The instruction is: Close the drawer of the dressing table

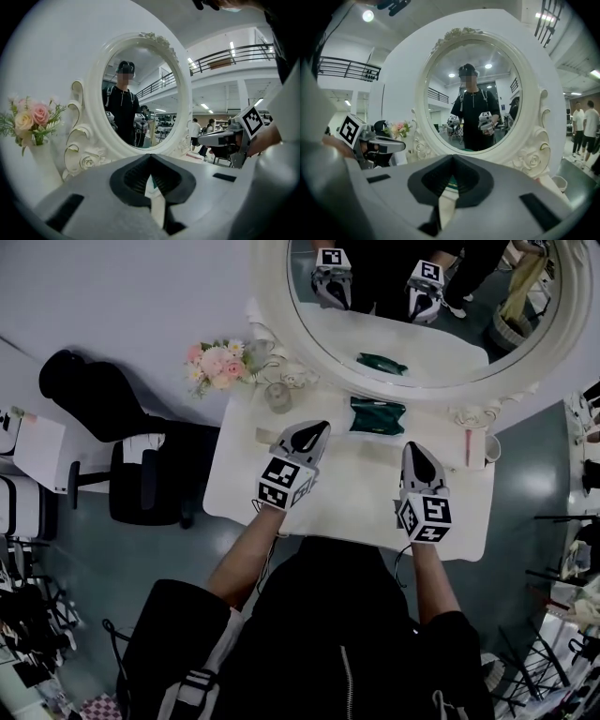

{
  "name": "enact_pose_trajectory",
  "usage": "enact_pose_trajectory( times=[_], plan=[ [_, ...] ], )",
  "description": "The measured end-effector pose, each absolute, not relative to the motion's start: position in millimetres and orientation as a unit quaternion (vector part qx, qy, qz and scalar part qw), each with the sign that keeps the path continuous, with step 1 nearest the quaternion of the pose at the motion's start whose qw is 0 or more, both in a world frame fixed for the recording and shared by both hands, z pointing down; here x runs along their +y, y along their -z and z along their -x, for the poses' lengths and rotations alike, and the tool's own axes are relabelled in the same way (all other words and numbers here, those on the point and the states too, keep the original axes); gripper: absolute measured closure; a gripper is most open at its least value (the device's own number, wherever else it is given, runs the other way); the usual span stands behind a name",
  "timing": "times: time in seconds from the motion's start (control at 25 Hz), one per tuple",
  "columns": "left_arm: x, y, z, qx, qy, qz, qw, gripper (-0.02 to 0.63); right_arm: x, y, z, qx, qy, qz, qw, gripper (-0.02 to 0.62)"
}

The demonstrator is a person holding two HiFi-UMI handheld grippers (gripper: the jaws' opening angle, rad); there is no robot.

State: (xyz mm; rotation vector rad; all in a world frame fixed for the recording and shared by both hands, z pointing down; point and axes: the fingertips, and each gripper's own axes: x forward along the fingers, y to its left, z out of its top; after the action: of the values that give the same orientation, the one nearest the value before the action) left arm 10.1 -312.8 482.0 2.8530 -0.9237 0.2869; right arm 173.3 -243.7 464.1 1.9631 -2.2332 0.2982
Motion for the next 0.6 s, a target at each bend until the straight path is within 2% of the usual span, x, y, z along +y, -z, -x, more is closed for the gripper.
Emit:
enact_pose_trajectory(
  times=[0.6],
  plan=[
    [-295.1, -541.8, 81.6, -0.389, -0.13, -0.903, 0.125, 0.606, -263.2, -502.7, -97.7, -0.797, -0.132, -0.581, 0.103, 0.592]
  ],
)
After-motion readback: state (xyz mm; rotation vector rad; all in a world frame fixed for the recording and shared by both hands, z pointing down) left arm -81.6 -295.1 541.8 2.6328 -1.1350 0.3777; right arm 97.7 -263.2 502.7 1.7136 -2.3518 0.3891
